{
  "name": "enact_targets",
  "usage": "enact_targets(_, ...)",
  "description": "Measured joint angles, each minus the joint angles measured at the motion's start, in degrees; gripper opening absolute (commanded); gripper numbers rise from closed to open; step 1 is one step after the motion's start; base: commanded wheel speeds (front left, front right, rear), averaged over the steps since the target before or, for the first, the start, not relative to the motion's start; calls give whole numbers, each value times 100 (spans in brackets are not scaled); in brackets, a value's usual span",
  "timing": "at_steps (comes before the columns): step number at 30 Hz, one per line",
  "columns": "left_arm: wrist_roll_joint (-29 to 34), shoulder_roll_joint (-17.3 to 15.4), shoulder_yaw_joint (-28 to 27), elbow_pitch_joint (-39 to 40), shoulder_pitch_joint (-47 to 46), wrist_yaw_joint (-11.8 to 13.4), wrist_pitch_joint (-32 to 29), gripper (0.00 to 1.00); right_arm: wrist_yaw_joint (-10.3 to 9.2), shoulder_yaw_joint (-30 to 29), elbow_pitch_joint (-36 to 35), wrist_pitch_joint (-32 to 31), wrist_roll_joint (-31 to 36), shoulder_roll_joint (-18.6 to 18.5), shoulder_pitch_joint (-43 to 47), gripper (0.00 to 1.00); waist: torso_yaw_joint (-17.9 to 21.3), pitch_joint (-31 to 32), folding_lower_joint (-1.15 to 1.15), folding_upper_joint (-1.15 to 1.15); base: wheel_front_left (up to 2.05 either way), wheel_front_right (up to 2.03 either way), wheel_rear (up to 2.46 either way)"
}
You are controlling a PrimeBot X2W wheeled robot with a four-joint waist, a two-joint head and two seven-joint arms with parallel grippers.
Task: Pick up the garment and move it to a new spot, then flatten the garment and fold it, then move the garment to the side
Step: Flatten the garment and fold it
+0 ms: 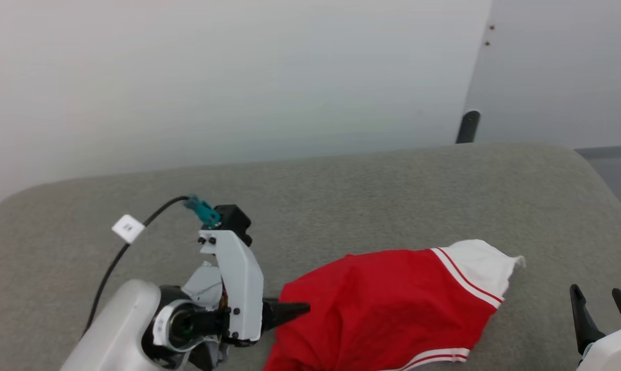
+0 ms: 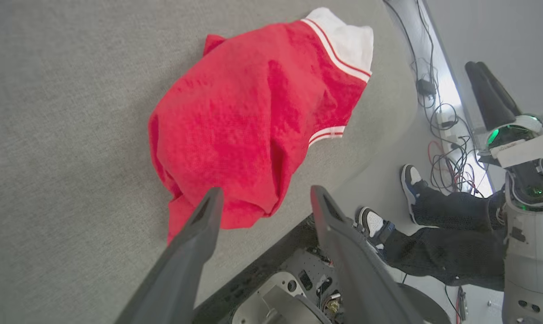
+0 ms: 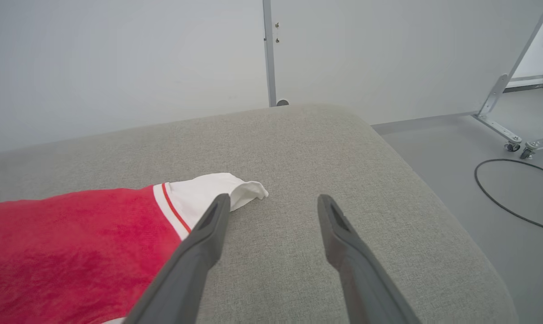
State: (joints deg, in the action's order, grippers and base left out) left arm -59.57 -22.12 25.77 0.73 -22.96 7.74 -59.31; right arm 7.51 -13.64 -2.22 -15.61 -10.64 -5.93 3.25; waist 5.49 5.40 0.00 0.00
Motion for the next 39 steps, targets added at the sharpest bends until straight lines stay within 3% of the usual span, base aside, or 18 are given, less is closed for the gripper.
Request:
enact_targets(4,240,-133,267,-210,-182,40,-269,100,0,-29,-33,-31,2,45,-2,100,172,-38,0,0,0,0,0)
enact_targets(11,455,-30,571,-834,-168,-22,-233,100,0,-18,-30,-32,-30,100,-11,100,408,-173,0,0,0,0,0)
enact_targets(21,935,-24,926,-1871,-277,-331,164,100,0,40,69,-7,-105,187,-66,100,559,-369,0,0,0,0,0)
enact_targets(22,951,8,947,-1998,-293,-365,211,75,0,47,80,-3,-110,198,-72,100,559,-379,0,0,0,0,0)
enact_targets(23,987,34,993,-2087,-316,-446,253,40,0,54,91,-1,-120,205,-76,100,555,-385,0,0,0,0,0)
enact_targets(24,980,91,990,-2199,-346,-472,318,16,0,57,109,5,-125,212,-88,100,549,-390,0,0,0,0,0)
enact_targets(25,960,155,982,-2314,-380,-510,348,0,0,59,122,25,-132,219,-110,100,543,-395,0,0,0,0,0)
enact_targets(31,940,175,1056,-2722,-586,-833,359,0,0,114,189,51,-199,253,-144,100,519,-394,0,0,0,0,0)
enact_targets(39,1401,-341,991,-2773,-1439,-1096,671,0,0,37,183,56,-199,259,-135,100,412,-353,0,0,0,0,0)
